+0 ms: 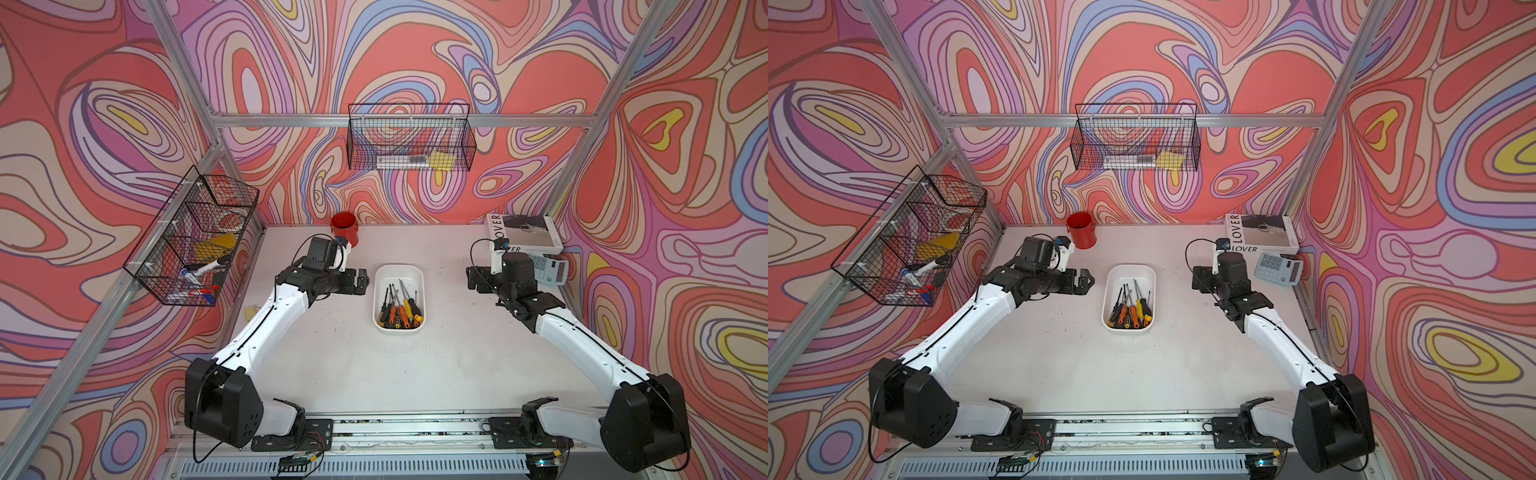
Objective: Take out the screwdriver from the storage box
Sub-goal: Pick up the storage box at the center of the board.
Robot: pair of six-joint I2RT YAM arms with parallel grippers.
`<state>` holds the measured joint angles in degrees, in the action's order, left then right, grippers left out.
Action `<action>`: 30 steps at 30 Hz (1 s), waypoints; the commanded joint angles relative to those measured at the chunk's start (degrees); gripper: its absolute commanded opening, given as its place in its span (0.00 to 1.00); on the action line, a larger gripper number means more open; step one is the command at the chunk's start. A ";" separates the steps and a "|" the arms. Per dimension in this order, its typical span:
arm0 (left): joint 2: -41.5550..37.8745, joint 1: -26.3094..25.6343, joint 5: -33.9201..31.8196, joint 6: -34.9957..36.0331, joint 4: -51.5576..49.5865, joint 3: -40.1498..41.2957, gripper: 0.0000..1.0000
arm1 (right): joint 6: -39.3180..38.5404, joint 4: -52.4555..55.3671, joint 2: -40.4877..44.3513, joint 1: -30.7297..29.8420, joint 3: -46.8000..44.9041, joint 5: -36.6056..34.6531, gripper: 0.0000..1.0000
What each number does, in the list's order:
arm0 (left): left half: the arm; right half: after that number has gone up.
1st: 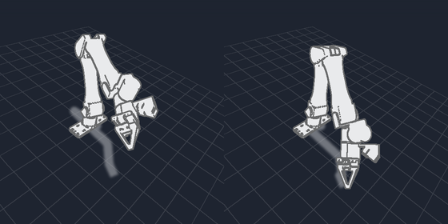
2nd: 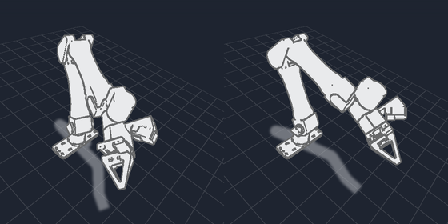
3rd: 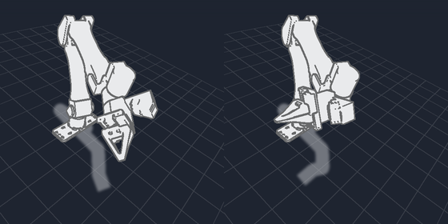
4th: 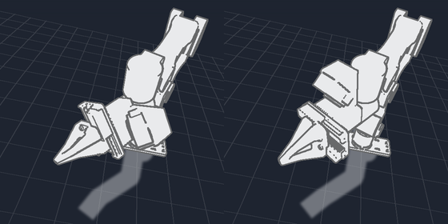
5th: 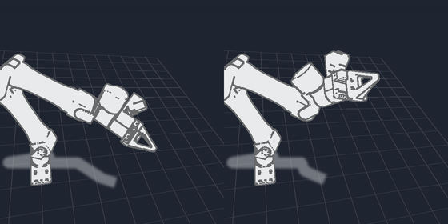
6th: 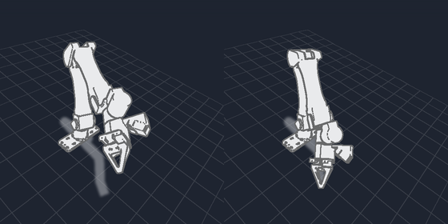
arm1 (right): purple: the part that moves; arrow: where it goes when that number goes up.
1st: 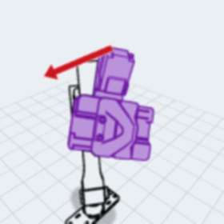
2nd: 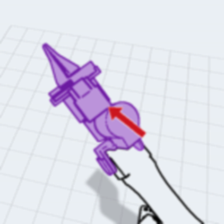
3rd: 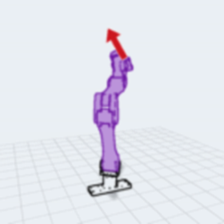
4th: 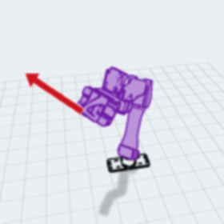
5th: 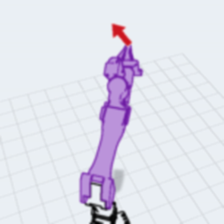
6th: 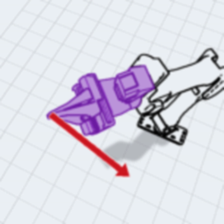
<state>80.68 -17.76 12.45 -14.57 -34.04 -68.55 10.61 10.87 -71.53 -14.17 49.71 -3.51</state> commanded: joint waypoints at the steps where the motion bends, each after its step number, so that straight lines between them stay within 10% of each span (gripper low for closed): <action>1: 3.34 -1.68 0.67 -3.02 -4.35 -1.85 0.99 | 2.65 2.40 -0.80 -0.72 0.13 1.17 0.90; 30: 36.69 -6.99 -9.57 0.99 -14.21 -27.77 0.79 | 4.06 1.39 -6.81 -0.92 0.00 1.53 0.87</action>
<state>116.07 -24.45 4.03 -13.69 -45.67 -94.17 13.87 12.45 -77.56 -14.72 49.60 -1.91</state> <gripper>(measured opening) 0.815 0.868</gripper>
